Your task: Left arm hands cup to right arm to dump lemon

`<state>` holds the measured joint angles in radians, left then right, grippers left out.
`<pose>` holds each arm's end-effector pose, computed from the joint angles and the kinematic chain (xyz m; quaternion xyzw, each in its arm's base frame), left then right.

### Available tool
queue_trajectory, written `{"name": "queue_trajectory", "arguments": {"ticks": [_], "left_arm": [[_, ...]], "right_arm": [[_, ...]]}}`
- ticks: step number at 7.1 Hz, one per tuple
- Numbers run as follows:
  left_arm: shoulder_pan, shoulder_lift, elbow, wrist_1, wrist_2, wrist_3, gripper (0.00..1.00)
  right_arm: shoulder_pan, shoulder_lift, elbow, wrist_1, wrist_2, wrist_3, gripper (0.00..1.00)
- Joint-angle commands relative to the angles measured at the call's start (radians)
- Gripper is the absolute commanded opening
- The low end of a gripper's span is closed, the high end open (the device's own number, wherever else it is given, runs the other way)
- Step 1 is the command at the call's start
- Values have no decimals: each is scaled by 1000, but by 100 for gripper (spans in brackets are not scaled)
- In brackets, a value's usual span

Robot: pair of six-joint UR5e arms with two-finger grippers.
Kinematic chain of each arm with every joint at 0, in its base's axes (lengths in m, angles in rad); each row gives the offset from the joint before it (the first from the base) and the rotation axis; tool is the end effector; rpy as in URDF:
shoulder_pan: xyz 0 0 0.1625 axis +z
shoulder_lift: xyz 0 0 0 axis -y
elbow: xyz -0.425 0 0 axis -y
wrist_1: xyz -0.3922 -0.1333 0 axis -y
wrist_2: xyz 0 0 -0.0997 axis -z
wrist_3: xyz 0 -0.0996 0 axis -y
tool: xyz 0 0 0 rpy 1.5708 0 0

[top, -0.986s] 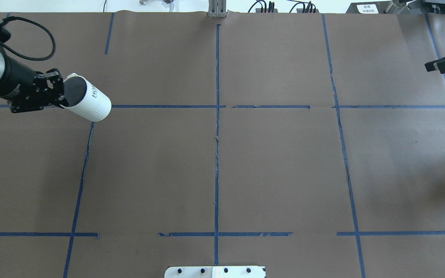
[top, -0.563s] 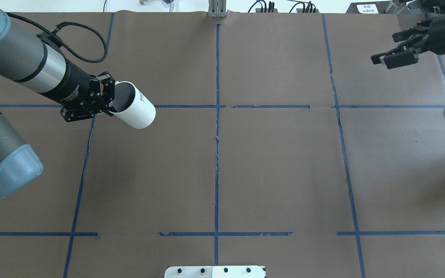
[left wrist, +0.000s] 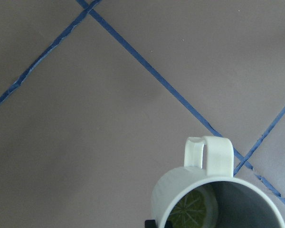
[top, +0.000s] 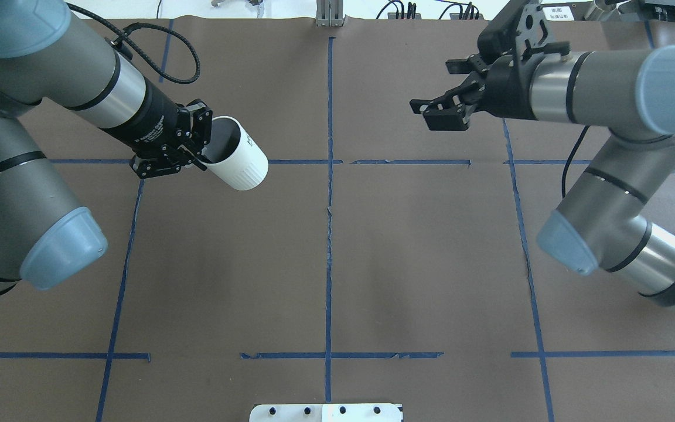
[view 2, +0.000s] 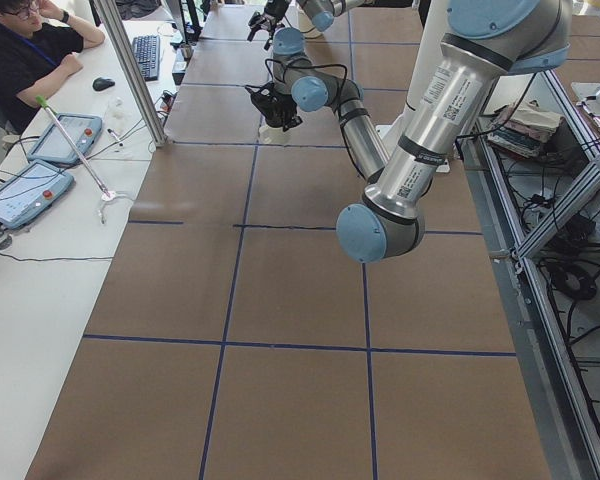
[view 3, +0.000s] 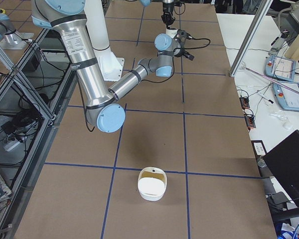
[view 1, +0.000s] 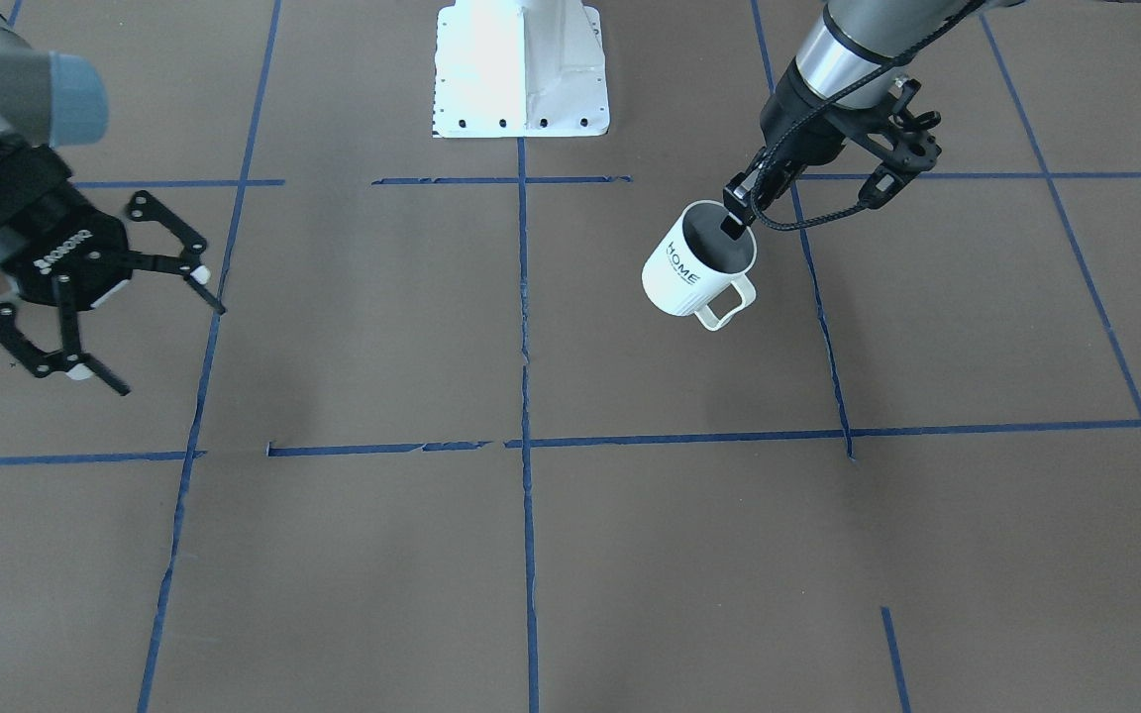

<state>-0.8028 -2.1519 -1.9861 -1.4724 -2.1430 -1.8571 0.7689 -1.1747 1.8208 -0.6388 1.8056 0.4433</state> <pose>0.3417 -0.4680 0.1627 -0.1395 0.4675 -0.3429 0.8027 -0.3354 -0.4778 0.2181 0.5244 -0.4780 -0.2066 0.6736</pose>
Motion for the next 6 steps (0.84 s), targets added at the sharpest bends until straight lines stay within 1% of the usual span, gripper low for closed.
{"name": "queue_trajectory", "arguments": {"ticks": [1, 2, 3, 4, 6], "left_arm": [[20, -98, 75, 7, 0, -80, 3], [22, -136, 98, 9, -2, -100, 3], [30, -149, 102, 7, 0, -129, 3], [31, -169, 102, 7, -2, -143, 3], [53, -184, 93, 7, -2, -168, 3]], "right_arm": [[-143, 24, 8, 70, -148, -58, 99], [-208, 26, 8, 111, -239, -86, 99], [-261, 24, 5, 154, -312, -127, 99], [-285, 26, 3, 154, -340, -150, 99], [-293, 26, 3, 154, -347, -163, 99]]}}
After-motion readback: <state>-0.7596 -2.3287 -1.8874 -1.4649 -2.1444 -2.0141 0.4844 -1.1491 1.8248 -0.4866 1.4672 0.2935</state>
